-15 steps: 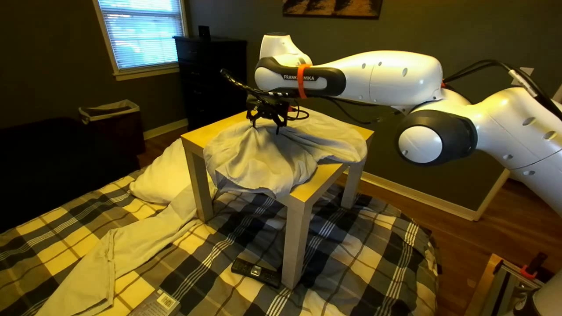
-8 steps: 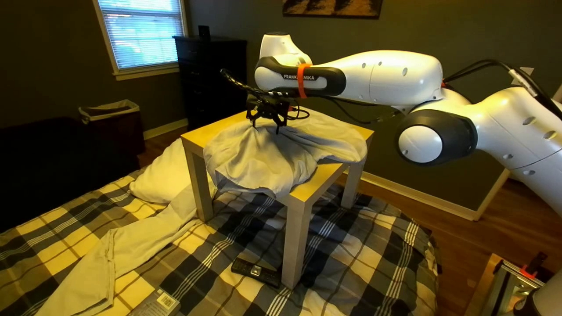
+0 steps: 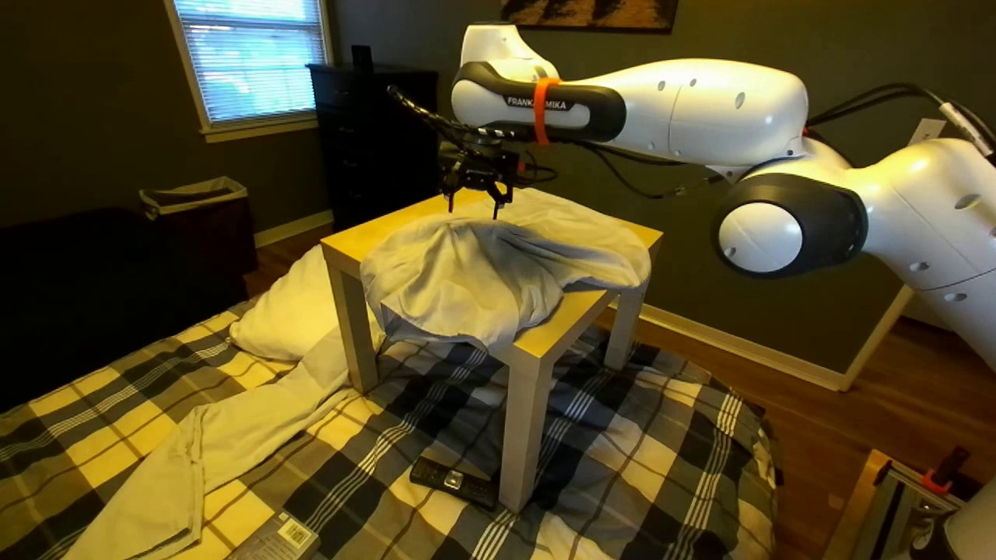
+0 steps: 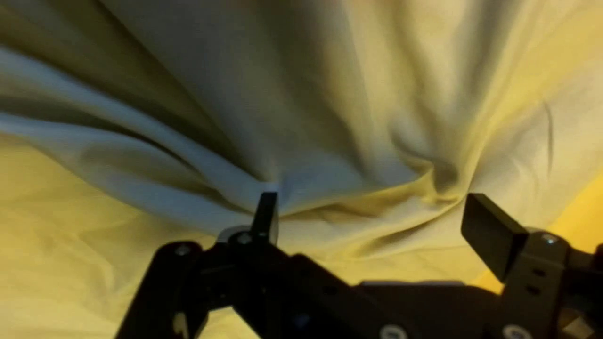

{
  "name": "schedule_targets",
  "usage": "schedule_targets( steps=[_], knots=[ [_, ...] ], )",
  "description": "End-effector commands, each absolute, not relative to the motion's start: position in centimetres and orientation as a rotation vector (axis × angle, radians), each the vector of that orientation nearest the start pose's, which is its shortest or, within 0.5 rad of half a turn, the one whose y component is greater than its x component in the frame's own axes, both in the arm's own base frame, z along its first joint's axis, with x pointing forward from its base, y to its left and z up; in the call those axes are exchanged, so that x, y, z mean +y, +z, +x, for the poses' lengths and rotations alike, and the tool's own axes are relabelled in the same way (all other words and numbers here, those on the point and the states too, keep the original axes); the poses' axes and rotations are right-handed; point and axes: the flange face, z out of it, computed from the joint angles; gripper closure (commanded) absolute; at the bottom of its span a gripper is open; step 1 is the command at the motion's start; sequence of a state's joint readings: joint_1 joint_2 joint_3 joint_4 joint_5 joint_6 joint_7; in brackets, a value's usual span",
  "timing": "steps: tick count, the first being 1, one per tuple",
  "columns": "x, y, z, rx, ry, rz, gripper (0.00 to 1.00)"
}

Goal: Spread the white pillow case across the table

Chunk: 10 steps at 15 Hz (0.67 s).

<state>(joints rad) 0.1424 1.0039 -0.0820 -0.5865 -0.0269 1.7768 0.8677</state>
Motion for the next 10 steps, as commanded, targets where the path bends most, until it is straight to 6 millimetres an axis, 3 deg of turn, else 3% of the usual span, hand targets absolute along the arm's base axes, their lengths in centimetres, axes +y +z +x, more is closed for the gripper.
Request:
schedule_targets(
  steps=[1,6,10],
  knots=[
    [6.1,42.3,79.3,1.402,-0.348,-2.904,0.00],
    [1.8,36.1,79.4,1.779,-0.214,-2.795,0.00],
    [0.6,32.5,79.8,1.935,-0.158,-2.649,0.00]
  ],
)
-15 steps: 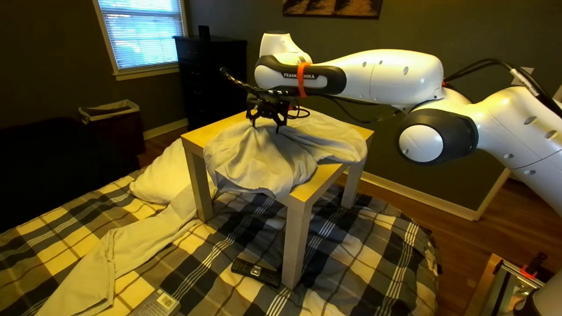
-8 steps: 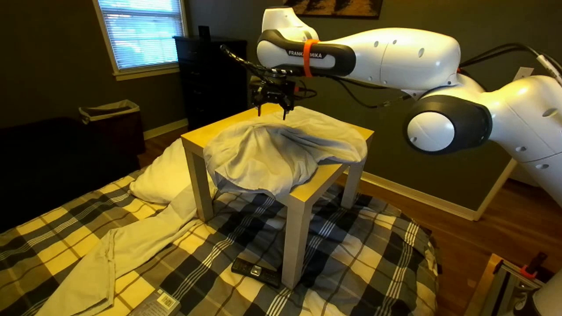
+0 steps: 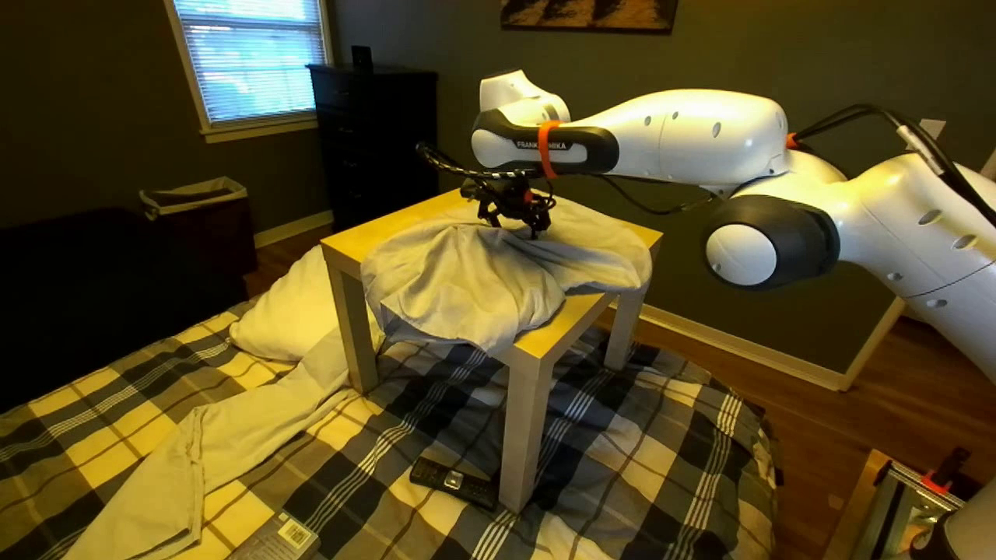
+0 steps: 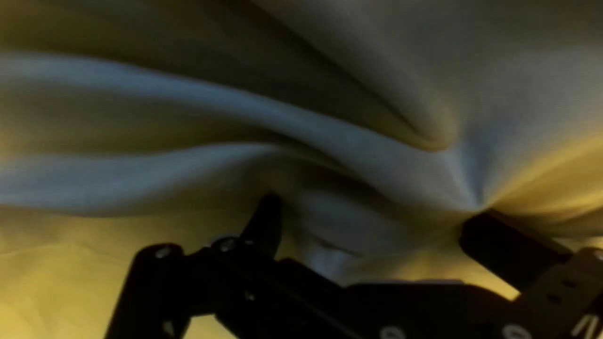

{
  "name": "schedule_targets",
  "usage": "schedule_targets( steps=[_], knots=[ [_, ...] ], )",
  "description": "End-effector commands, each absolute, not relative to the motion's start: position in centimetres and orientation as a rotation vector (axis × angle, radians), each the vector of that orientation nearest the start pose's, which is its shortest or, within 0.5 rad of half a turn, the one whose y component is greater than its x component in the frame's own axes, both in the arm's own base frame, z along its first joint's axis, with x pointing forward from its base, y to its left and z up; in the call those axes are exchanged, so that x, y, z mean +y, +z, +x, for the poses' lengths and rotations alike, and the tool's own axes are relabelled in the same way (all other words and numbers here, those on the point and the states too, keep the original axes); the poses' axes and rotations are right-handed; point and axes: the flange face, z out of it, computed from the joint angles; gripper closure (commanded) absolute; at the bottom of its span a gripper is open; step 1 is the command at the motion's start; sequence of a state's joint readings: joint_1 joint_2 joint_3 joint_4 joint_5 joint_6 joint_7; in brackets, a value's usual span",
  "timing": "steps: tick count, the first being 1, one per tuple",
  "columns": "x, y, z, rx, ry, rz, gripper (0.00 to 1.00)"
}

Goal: Spread the white pillow case across the table

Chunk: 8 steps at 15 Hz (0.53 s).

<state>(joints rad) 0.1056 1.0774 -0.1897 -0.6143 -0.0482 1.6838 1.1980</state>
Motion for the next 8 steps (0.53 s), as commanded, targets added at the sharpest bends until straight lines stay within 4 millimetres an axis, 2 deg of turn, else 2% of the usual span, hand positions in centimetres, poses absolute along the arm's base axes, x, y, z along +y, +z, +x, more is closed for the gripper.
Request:
schedule_targets(
  steps=[1,5,8],
  knots=[
    [0.6,32.3,80.4,1.880,-0.209,-2.643,0.00],
    [0.2,32.3,82.2,1.665,-0.399,-2.654,0.00],
    [-0.4,32.0,83.0,1.484,-0.527,-2.755,0.00]
  ],
)
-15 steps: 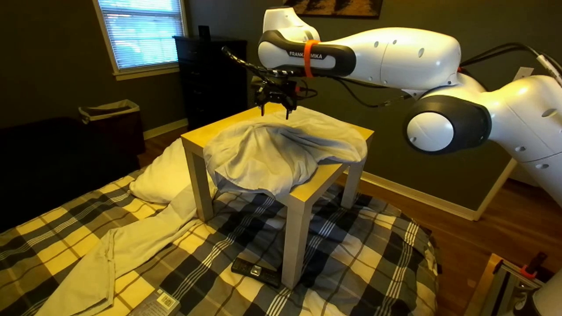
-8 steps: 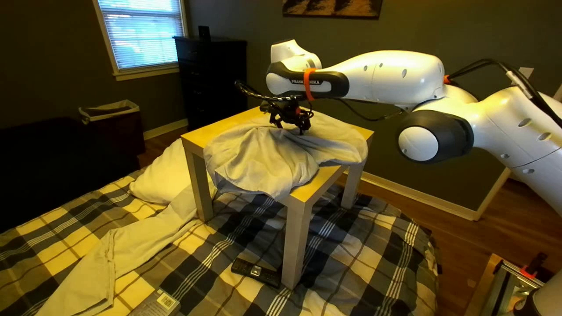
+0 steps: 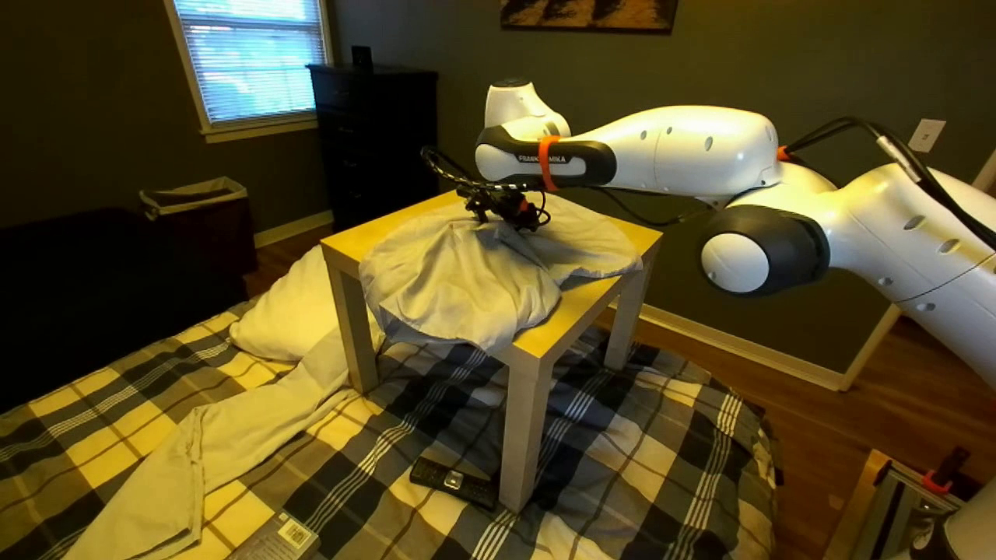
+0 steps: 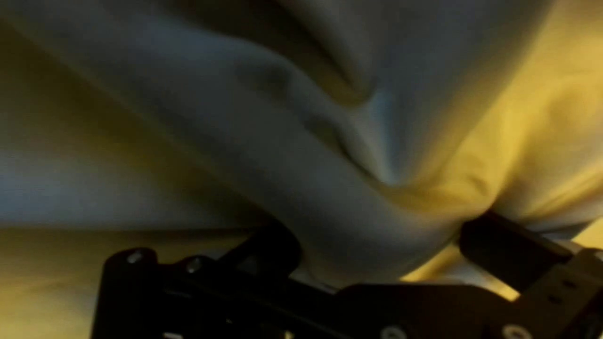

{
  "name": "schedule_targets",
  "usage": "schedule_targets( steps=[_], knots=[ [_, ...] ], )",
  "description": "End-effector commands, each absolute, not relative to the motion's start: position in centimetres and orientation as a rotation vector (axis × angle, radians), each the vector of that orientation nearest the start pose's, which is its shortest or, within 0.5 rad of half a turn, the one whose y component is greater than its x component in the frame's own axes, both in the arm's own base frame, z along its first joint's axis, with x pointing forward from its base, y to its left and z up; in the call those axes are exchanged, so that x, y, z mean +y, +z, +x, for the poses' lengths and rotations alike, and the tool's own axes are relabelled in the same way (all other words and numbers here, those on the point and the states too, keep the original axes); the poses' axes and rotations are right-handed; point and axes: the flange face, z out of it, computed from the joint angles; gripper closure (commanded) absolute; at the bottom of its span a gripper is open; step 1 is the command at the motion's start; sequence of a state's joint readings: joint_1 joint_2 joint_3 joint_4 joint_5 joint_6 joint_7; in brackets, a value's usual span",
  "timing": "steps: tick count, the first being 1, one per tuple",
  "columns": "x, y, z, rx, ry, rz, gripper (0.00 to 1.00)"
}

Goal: Spread the white pillow case across the table

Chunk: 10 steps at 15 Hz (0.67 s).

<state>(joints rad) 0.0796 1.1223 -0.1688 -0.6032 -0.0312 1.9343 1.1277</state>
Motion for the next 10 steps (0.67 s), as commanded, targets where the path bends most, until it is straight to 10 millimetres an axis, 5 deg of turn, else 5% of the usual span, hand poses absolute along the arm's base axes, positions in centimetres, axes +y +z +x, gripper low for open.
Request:
schedule_targets(
  steps=[1,4,10],
  knots=[
    [-0.6,31.7,83.0,1.429,-0.547,-2.811,0.00],
    [-0.9,31.0,83.0,1.248,-0.573,-2.960,0.00],
    [-3.6,29.6,82.9,1.196,-0.651,-3.152,0.00]
  ],
)
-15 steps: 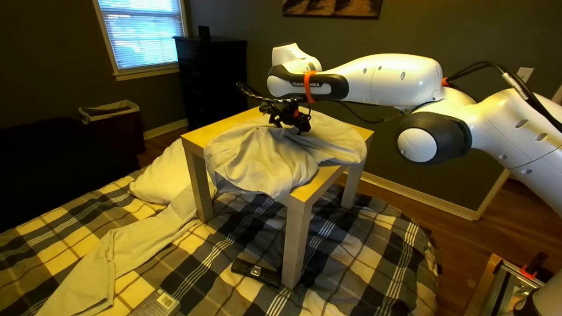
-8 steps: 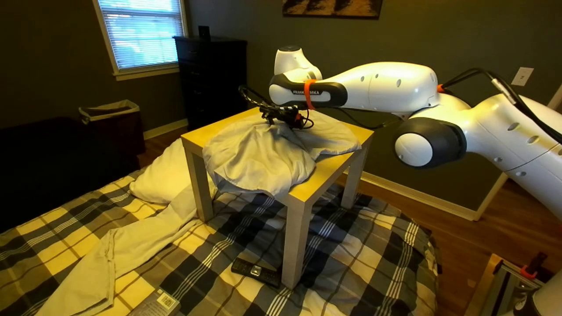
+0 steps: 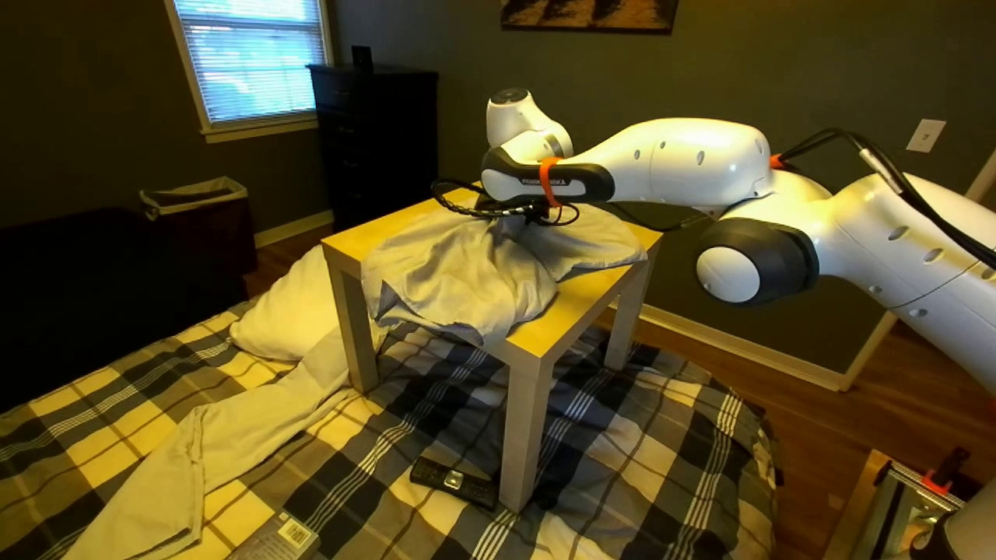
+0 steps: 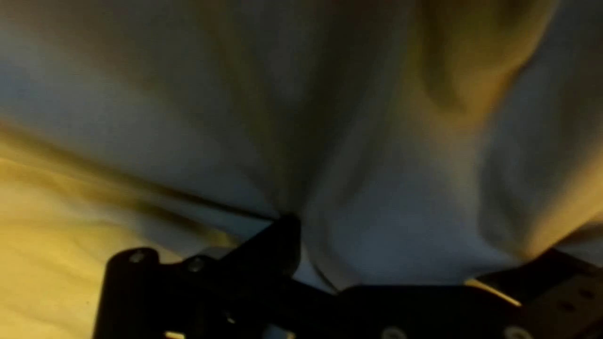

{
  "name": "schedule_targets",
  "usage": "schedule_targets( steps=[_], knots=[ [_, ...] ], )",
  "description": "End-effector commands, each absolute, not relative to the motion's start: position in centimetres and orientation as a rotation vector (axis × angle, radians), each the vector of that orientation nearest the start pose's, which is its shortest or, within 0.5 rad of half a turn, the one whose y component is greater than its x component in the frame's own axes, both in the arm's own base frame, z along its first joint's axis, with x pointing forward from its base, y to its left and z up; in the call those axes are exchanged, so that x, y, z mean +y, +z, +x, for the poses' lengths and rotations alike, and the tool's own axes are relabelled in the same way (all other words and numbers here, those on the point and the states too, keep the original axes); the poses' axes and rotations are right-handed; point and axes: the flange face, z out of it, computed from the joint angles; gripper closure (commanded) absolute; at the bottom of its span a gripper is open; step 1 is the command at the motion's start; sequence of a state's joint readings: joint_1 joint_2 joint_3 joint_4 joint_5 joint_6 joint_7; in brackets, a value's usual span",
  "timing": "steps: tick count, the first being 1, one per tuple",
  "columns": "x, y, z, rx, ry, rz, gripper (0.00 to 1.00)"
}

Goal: Spread the white pillow case across the table

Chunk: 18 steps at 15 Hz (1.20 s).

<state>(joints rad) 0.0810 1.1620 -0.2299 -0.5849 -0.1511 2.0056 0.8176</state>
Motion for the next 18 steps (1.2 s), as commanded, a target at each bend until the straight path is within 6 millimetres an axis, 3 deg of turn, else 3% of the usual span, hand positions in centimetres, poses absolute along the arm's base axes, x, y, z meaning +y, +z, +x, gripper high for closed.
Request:
schedule_targets(
  steps=[1,8,13,18],
  knots=[
    [-4.1,29.6,82.9,1.212,-0.677,-3.158,0.00],
    [-4.5,29.8,83.7,1.128,-0.854,-3.162,0.00],
    [-3.2,34.3,82.9,1.146,-0.728,-3.150,0.00],
    [-1.4,42.1,80.8,1.278,-0.647,-3.161,0.00]
  ],
)
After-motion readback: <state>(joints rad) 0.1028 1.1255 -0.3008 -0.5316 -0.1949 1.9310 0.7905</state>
